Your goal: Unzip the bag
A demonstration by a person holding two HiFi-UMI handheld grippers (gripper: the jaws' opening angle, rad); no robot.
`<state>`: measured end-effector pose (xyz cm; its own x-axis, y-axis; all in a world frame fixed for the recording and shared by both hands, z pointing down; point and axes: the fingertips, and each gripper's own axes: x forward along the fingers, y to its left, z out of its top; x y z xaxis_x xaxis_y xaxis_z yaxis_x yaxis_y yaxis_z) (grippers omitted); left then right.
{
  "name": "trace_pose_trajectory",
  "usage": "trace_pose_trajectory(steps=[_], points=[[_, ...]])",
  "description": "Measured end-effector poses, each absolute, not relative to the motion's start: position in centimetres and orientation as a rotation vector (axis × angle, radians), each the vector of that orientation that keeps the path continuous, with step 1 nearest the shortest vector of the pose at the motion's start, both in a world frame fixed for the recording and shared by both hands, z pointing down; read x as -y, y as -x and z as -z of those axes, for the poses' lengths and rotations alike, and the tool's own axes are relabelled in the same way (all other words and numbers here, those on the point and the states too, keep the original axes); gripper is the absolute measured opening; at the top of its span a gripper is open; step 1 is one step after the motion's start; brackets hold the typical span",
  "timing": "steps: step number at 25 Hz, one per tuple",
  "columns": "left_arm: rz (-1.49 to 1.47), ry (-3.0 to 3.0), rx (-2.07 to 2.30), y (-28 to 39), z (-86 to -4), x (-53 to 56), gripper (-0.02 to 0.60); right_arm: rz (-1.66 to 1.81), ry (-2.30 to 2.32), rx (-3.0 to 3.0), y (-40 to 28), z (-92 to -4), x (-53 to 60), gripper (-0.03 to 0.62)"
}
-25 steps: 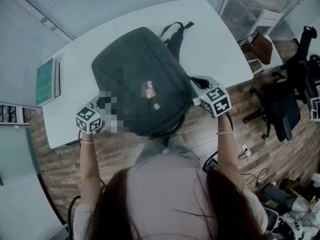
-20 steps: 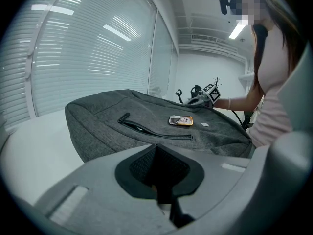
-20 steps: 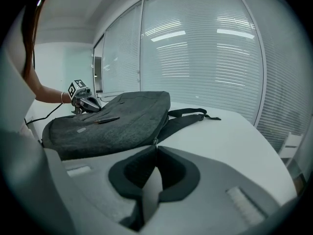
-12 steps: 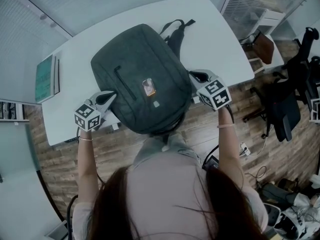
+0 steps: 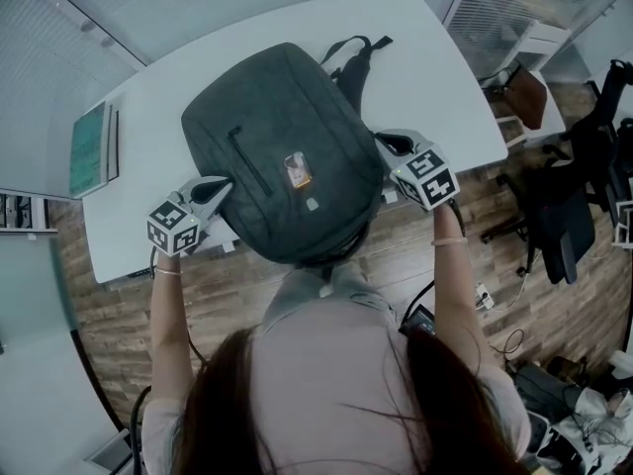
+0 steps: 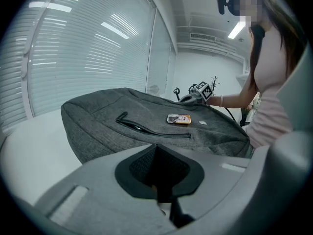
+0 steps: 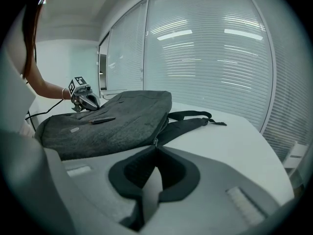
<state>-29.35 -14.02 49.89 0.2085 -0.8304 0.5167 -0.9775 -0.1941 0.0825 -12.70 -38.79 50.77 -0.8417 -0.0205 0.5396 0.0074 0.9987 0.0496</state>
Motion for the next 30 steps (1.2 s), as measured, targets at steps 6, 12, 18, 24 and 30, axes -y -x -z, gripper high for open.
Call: trace_pose_trajectory(steps=[6,12,18,24,30], points=[[-0.519,-2.097,1.68,29.3,-49.8,14.3,0.009,0.08,0.01,2.568,13.6,-50.7,39.5,0.012],[-0.521,-2.1,1.658,29.2,-49.8,14.4,0.009,0.079,0.031,2.572,14.4,-50.6,40.0,0.012],[-0.513,-2.102,1.652,29.2,-49.9,14.3,0.009,0.083,0.089,2.558,15.4,-50.6,40.2,0.012],[-0.513,-2.097,1.653,29.2,-49.9,14.5,0.009,0.089,0.124,2.56,16.2,-50.5,40.7,0.014],[-0.514,-2.093,1.643,29.1,-49.9,14.6,0.009,0.067,0.163,2.567,16.7,-50.6,40.9,0.014]])
